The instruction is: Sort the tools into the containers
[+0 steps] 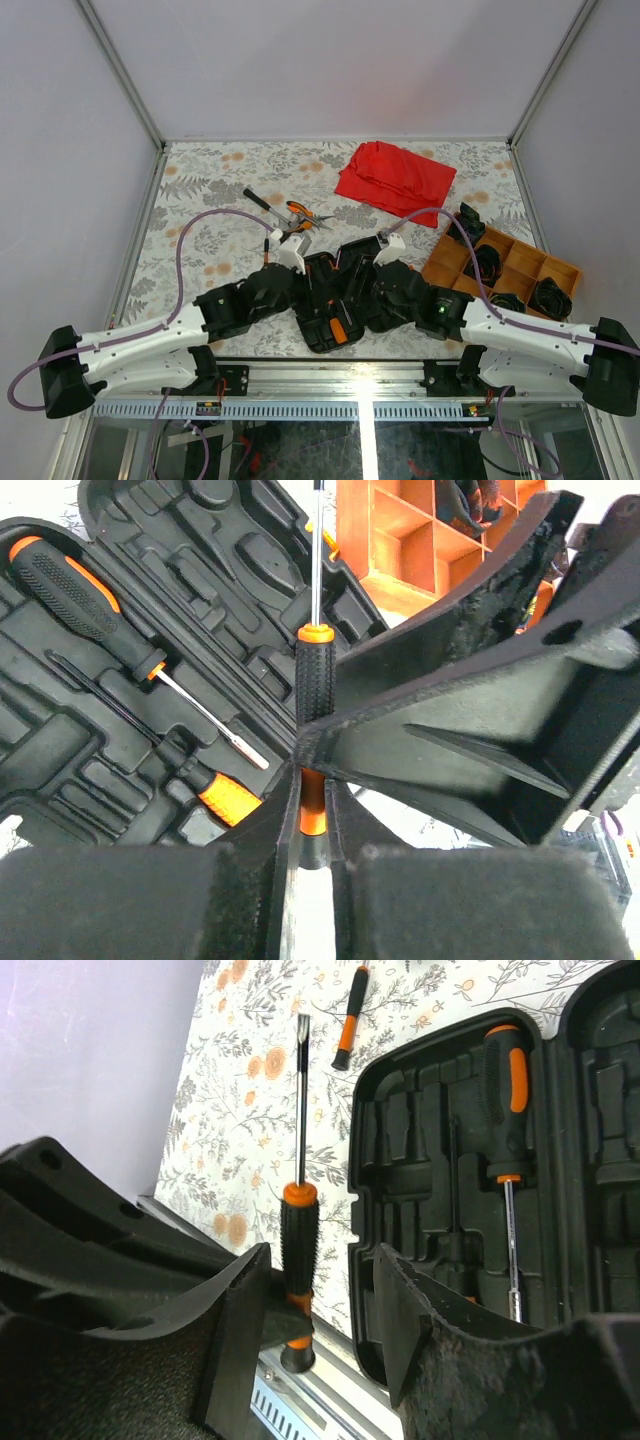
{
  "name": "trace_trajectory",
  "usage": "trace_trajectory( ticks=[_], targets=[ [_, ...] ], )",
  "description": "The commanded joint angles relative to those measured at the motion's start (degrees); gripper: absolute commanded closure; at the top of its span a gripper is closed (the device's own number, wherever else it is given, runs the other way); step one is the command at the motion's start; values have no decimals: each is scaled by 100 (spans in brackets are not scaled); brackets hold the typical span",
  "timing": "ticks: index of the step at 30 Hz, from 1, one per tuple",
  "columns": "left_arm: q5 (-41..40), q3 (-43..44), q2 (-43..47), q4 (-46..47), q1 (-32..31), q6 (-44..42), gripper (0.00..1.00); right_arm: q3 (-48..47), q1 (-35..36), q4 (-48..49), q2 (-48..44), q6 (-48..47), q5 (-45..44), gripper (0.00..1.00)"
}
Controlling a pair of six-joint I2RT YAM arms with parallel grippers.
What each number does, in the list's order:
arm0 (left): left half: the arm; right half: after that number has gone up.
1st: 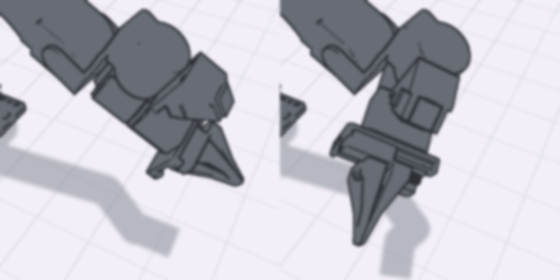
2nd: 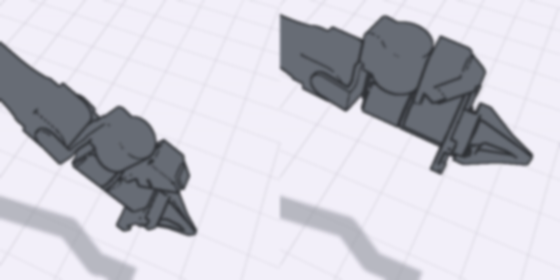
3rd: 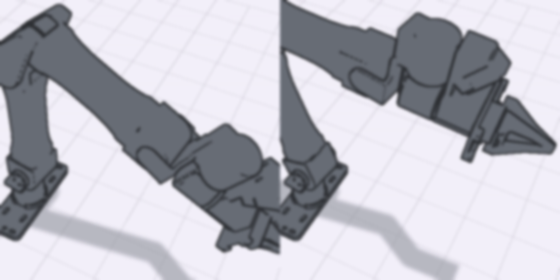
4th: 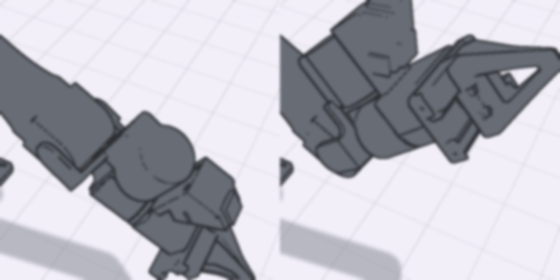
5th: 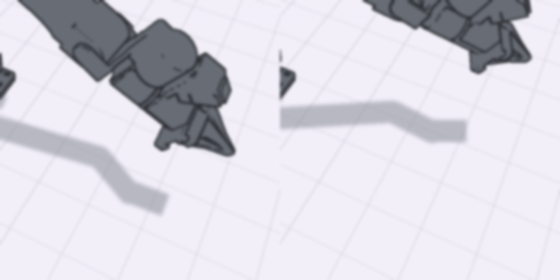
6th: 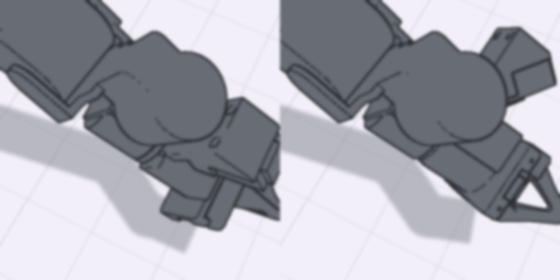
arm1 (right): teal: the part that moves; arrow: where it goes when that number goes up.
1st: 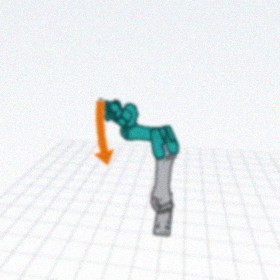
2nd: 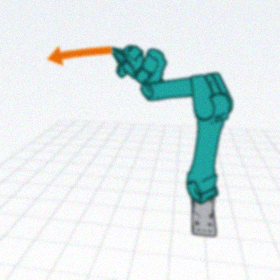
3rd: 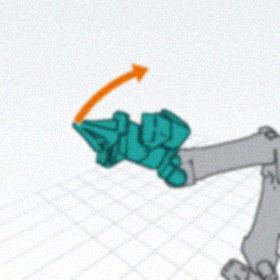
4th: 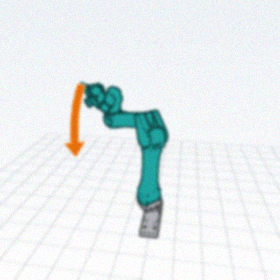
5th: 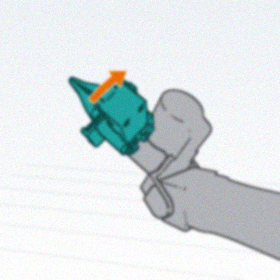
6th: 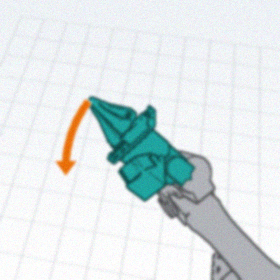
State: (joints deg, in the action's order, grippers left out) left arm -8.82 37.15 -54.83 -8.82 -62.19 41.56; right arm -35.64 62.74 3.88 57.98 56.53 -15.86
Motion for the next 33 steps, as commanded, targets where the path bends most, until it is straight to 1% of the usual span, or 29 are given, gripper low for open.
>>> trace_trajectory(
  ticks=[1, 4, 8, 10, 11, 12, 13, 14, 15, 16, 19, 21, 24, 27, 30, 33],
  targets=[
    [64, -68, -43, 608, -117, 14, 100, -139, 31, 578, 182, 363, 211, 49],
    [53, -89, -54, 656, -179, 19, 100, -134, 30, 639, 280, 380, 250, 55],
    [-1, -110, -38, 654, -218, 46, 100, -74, 34, 693, 312, 384, 297, 76],
    [-62, -124, -12, 624, -222, 108, 99, -37, 28, 689, 291, 349, 281, 84],
    [-109, -127, 3, 588, -223, 154, 97, -32, 32, 664, 271, 305, 259, 87],
    [-149, -128, 19, 561, -230, 197, 92, -31, 32, 631, 234, 253, 217, 89],
    [-178, -131, 32, 531, -227, 244, 85, -50, 33, 561, 199, 177, 158, 91],
    [-207, -130, 50, 500, -228, 292, 76, -67, 28, 485, 156, 85, 102, 93],
    [-257, -129, 72, 449, -232, 330, 70, -94, 28, 411, 96, -15, 31, 94],
    [-316, -117, 77, 387, -232, 365, 67, -112, 27, 322, 39, -126, -54, 95],
    [-569, -68, 119, 22, -223, 532, 61, -117, 28, 139, -154, -463, -289, 94],
    [-746, -109, 222, -168, -225, 728, 59, -106, 32, -68, -256, -583, -469, 93],
    [-1058, -280, 503, -369, -222, 981, 57, -110, 32, -354, -333, -830, -664, 93],
    [-1403, -369, 777, -668, -216, 1212, 53, -98, 28, -616, -339, -1089, -931, 97],
    [-1653, -307, 913, -954, -220, 1330, 50, -84, 32, -662, -330, -1691, -822, 96],
    [-1756, -165, 885, -1198, -219, 1346, 47, 29, 28, -457, -371, -2148, -579, 95]
  ],
)
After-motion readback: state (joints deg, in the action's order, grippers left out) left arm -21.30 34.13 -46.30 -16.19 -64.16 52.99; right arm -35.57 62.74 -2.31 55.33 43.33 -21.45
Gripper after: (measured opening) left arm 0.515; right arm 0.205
